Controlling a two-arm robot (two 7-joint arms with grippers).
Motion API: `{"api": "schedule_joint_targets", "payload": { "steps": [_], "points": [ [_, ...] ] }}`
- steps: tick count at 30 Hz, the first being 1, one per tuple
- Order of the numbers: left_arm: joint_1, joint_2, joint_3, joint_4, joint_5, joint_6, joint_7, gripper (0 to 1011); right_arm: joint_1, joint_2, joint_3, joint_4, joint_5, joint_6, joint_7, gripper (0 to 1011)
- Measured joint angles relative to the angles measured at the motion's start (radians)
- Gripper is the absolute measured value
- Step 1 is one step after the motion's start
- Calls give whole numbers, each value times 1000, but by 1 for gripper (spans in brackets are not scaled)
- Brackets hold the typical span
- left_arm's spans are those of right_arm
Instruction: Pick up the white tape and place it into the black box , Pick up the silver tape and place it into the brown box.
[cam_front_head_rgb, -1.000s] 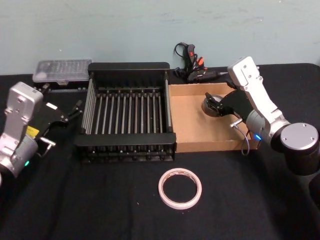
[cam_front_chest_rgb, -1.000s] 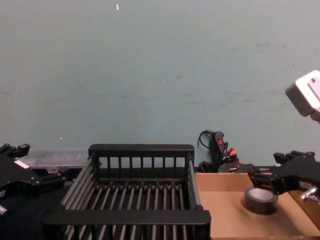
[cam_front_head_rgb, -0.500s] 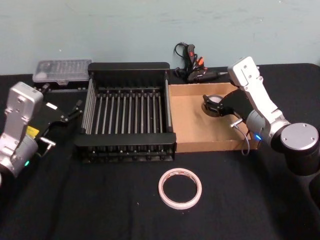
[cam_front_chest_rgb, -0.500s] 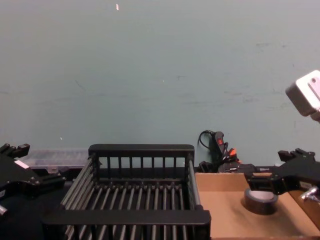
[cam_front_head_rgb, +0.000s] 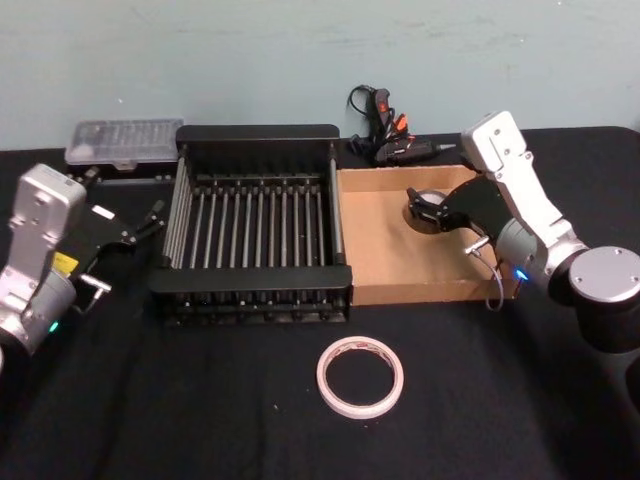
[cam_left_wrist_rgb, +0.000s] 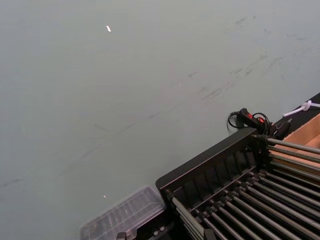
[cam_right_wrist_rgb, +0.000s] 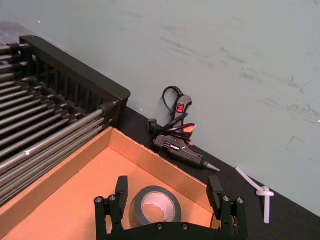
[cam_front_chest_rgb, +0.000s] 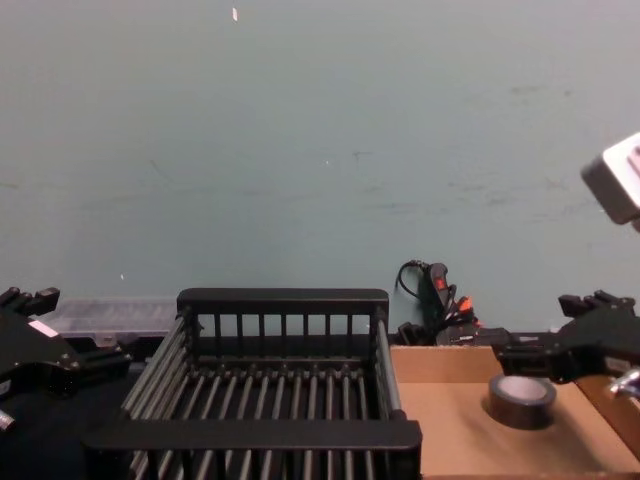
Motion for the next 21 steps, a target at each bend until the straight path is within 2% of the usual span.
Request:
{"api": "schedule_joint_targets", "payload": {
  "steps": [5, 12, 15, 21],
  "points": [
    [0, 0, 0, 0, 0, 0, 0, 1001, -38, 14, 23, -64, 8, 21, 24, 1000],
    [0, 0, 0, 0, 0, 0, 0, 1001, -127, 45, 71, -199, 42, 81, 77, 1000],
    [0, 0, 0, 0, 0, 0, 0, 1001, -184, 61, 96, -277, 61, 108, 96, 1000],
    [0, 0, 0, 0, 0, 0, 0, 1001, -252, 84, 118, -368, 97, 160, 128, 1002]
  ]
}}
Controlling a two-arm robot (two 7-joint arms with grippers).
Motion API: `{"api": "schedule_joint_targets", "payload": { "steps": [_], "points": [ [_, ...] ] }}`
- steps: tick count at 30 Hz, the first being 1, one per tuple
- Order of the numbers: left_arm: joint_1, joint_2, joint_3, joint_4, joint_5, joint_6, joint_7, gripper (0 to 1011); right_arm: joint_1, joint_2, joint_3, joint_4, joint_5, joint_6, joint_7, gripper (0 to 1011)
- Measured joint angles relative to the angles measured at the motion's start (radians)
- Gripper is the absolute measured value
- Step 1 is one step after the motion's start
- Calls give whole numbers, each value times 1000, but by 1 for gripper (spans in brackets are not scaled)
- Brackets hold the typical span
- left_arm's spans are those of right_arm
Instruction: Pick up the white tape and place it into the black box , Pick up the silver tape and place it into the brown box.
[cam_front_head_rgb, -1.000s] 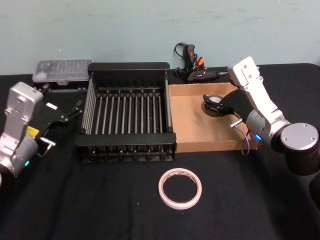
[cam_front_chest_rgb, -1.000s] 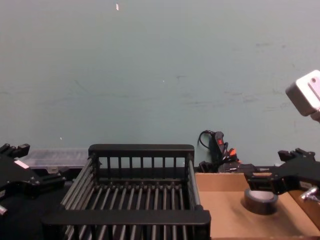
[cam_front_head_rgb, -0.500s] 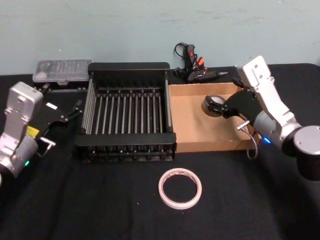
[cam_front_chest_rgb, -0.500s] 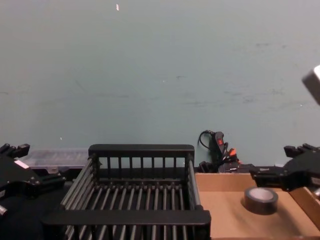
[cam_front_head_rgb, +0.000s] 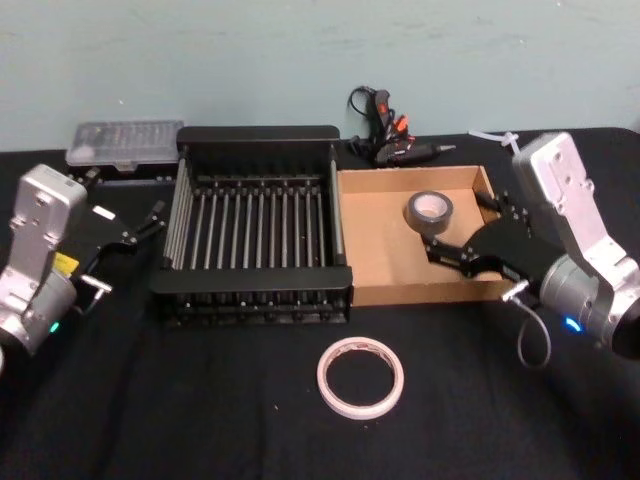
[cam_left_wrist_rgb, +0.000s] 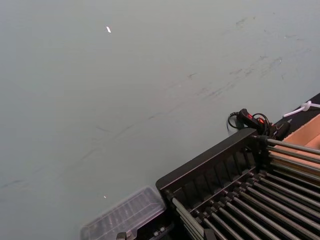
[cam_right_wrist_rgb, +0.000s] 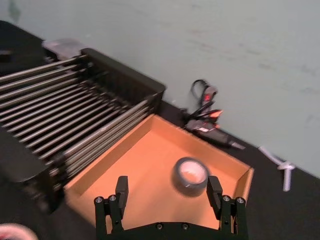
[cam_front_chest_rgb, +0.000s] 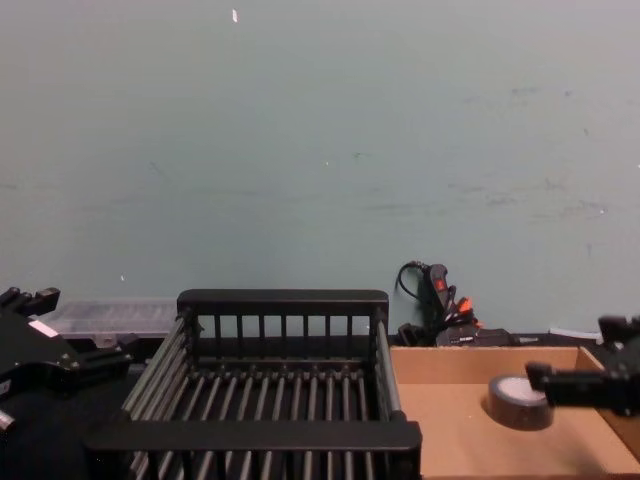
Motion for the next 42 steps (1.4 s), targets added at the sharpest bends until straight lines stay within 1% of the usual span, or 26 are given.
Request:
{"api": "schedule_joint_targets", "payload": {
  "steps": [1, 7, 11, 14, 18, 19, 20, 24, 31, 42],
  "points": [
    [0, 0, 0, 0, 0, 0, 0, 1001, -20, 9, 2, -25, 8, 16, 10, 1000],
    [0, 0, 0, 0, 0, 0, 0, 1001, -72, 38, -6, -87, 33, 66, 41, 1000],
    [0, 0, 0, 0, 0, 0, 0, 1001, -106, 60, -27, -125, 44, 110, 58, 1002],
    [0, 0, 0, 0, 0, 0, 0, 1001, -119, 71, -39, -137, 47, 131, 64, 1000],
    [0, 0, 0, 0, 0, 0, 0, 1001, -133, 85, -67, -153, 46, 180, 69, 1000],
    [0, 0, 0, 0, 0, 0, 0, 1001, -133, 85, -67, -153, 46, 180, 69, 1000],
    [0, 0, 0, 0, 0, 0, 0, 1001, -134, 88, -78, -155, 45, 204, 71, 1000],
    [0, 0, 0, 0, 0, 0, 0, 1001, -131, 91, -96, -158, 43, 238, 78, 1000],
    [0, 0, 0, 0, 0, 0, 0, 1001, -122, 90, -118, -157, 48, 267, 93, 1000],
    [0, 0, 0, 0, 0, 0, 0, 1001, -119, 96, -144, -164, 63, 279, 105, 1000]
  ]
}}
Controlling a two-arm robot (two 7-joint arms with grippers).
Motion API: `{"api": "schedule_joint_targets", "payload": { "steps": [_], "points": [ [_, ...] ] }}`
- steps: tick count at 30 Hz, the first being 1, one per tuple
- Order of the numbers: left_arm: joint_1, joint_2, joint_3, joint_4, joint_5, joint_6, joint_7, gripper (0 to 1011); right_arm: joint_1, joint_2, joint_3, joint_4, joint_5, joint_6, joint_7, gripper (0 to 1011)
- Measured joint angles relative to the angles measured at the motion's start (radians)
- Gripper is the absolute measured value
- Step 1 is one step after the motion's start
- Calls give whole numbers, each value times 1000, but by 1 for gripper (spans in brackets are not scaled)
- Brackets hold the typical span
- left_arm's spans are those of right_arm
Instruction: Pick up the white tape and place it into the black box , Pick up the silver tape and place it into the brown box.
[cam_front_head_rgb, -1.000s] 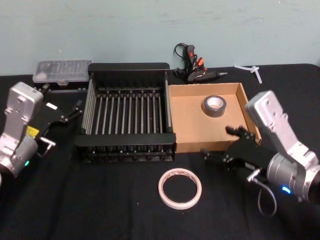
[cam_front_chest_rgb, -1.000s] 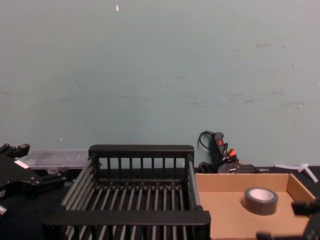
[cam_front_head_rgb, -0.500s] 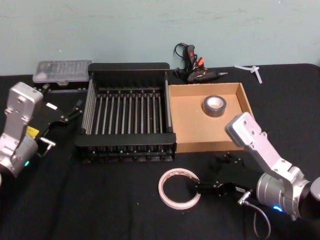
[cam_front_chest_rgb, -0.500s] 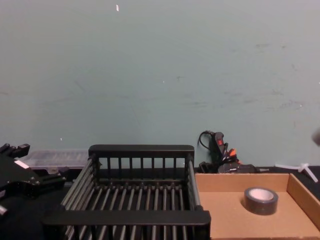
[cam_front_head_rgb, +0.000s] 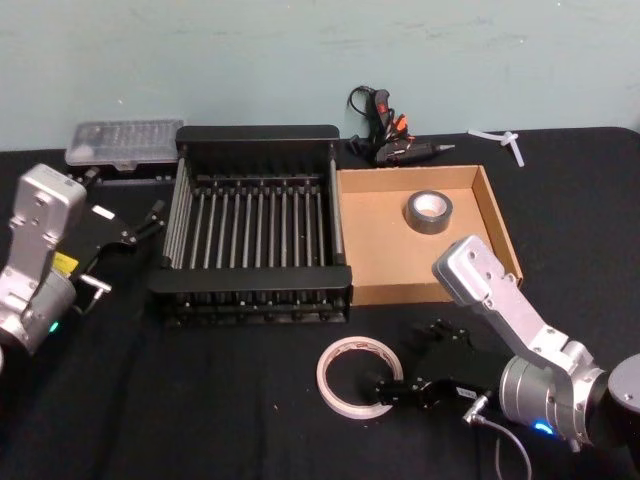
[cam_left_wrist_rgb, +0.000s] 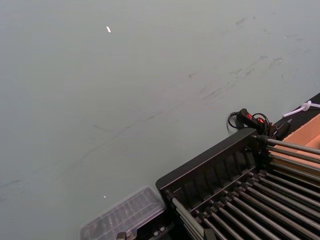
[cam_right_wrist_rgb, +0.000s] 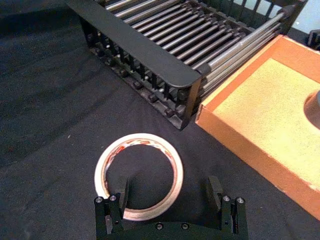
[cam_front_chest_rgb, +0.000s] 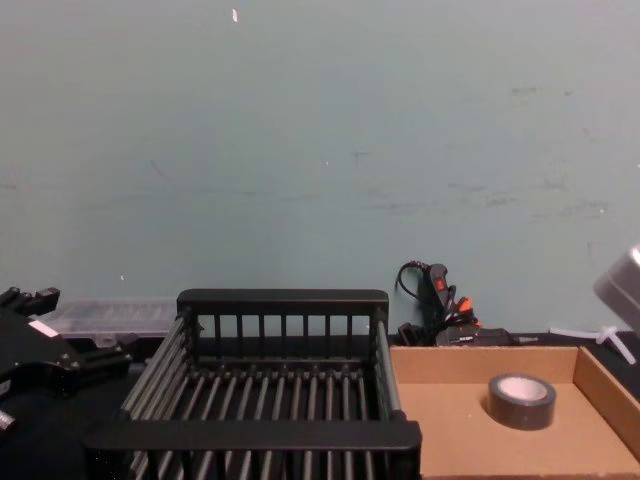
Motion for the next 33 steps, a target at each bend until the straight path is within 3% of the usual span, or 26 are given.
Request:
{"api": "schedule_joint_targets", "payload": {
  "steps": [16, 33],
  "points": [
    [0, 0, 0, 0, 0, 0, 0, 1001, -3, 10, -33, 1, 5, 23, 1, 1000],
    [0, 0, 0, 0, 0, 0, 0, 1002, 30, -15, -34, 42, 1, 23, -14, 1000]
  ]
}}
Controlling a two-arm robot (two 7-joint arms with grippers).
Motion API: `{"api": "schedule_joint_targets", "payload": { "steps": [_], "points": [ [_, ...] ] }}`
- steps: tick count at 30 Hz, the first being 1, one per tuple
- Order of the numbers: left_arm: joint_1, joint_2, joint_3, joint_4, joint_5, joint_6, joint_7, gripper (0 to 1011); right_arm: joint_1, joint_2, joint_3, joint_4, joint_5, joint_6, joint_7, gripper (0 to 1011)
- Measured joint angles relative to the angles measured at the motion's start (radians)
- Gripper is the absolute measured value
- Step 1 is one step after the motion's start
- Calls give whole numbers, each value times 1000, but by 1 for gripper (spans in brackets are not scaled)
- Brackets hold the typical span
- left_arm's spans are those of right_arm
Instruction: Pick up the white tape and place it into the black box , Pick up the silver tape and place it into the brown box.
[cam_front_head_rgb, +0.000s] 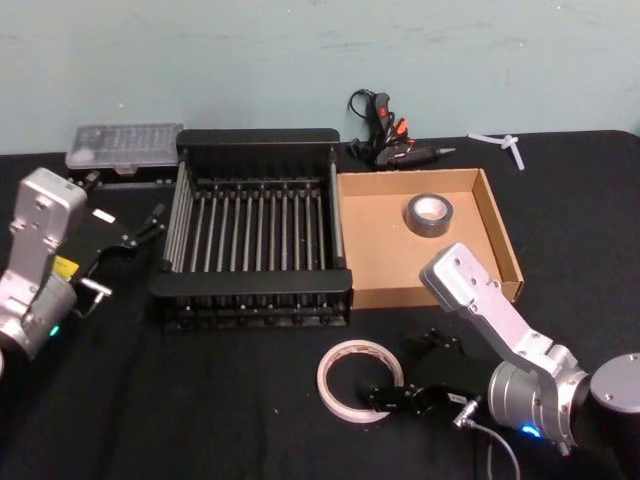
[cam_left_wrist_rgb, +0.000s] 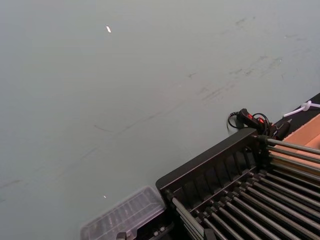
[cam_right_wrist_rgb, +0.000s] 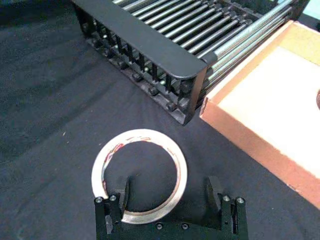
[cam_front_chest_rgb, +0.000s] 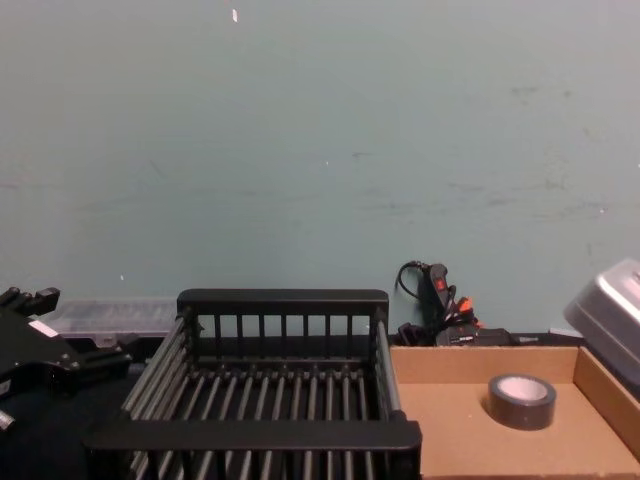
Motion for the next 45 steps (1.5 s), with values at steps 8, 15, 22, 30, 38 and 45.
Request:
{"api": "schedule_joint_targets", "payload": {
  "steps": [8, 15, 22, 30, 38, 45],
  "points": [
    [0, 0, 0, 0, 0, 0, 0, 1001, 15, -12, -2, 19, 0, -7, 0, 1000],
    [0, 0, 0, 0, 0, 0, 0, 1001, 31, -24, -10, 39, 1, -14, 1, 1000],
    [0, 0, 0, 0, 0, 0, 0, 1001, 53, -36, -24, 63, -9, -35, -2, 1000],
    [0, 0, 0, 0, 0, 0, 0, 1001, 65, -47, -34, 89, -23, -65, -4, 1000],
    [0, 0, 0, 0, 0, 0, 0, 1001, 73, -58, -36, 115, -26, -99, -3, 1000],
    [0, 0, 0, 0, 0, 0, 0, 1001, 81, -62, -38, 135, -28, -110, -2, 1000]
  ]
}}
